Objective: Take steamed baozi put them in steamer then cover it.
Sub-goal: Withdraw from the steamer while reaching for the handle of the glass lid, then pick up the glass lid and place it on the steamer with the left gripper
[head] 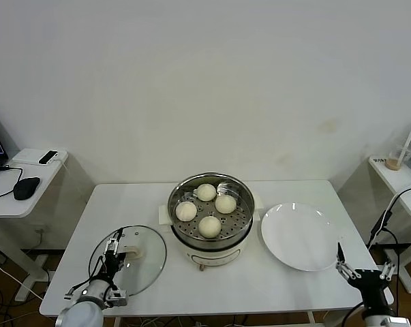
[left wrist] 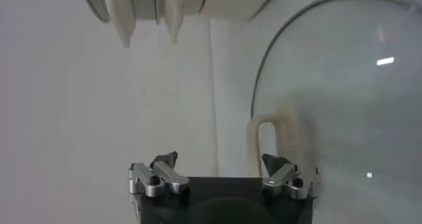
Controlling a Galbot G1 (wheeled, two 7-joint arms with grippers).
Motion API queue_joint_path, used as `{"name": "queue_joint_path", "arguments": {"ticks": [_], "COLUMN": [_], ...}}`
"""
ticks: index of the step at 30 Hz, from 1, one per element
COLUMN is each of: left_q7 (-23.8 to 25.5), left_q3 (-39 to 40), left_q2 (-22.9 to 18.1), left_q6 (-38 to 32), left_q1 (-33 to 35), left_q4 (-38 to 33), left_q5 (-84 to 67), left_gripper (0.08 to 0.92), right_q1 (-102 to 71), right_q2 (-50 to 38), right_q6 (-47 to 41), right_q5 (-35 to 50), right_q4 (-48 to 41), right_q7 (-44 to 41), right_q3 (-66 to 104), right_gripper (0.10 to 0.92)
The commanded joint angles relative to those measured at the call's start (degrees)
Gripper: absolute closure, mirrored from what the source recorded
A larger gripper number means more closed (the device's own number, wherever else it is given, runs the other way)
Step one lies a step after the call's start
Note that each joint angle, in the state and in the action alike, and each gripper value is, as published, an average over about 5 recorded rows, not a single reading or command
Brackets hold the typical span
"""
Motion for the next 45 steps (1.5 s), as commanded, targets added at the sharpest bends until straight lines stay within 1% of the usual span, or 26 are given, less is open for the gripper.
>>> {"name": "queue_joint_path", "arguments": {"ticks": [1,5,15,21,25,27,31,40,45], "left_q7": [-0.74,-1.04,-1.79,-4.14,-6.14,-6.92,-7.63,-5.70,-4.31], "left_q3": [0.27,-0.09,-0.65,-1.56,-2.93,-3.83,-5.70,-11.42,-14.19], "left_q2": [-0.28,-0.55,-1.35,-1.94,-1.92,-1.82,-1.27,1.95,3.85], "left_q6": [0.31,0.27,-0.28,-1.41,-2.15,-2.41,-2.60,-5.16,-5.19], "left_q1": [-1.87,-1.23,-0.59,-0.35,0.29,0.77,2.11,5.32,6.17], "left_q4": [2.98,2.93,2.92,2.19,0.44,-0.74,-3.84,-10.14,-14.16], "left_q5": [-2.60,-2.79,-2.52,-2.64,-2.87,-3.04,-3.28,-3.65,-3.90], "left_gripper": [0.190,0.277,0.572,0.745,0.837,0.852,0.853,0.853,0.853], "right_q1": [-0.33,-0.15,-0.02,0.12,0.24,0.26,0.20,0.05,0.00], "right_q2": [0.23,0.02,-0.63,-1.17,-1.31,-1.32,-1.33,-1.74,-1.81], "right_q6": [-0.02,-0.09,-0.03,-0.12,-0.14,-0.09,-0.04,-0.12,-0.18], "right_q5": [-0.56,-0.66,-0.68,-0.62,-0.61,-0.65,-0.76,-0.74,-0.91], "right_q4": [-0.14,-0.28,-0.72,-0.69,-0.66,-0.69,-0.67,-0.33,-0.25], "right_q7": [-0.12,-0.22,-0.31,-0.38,-0.42,-0.43,-0.50,-0.80,-1.04], "right_q3": [-0.59,-0.93,-1.64,-1.92,-2.19,-2.39,-2.78,-3.25,-3.65], "right_gripper": [0.203,0.203,0.203,0.203,0.203,0.203,0.203,0.203,0.203]}}
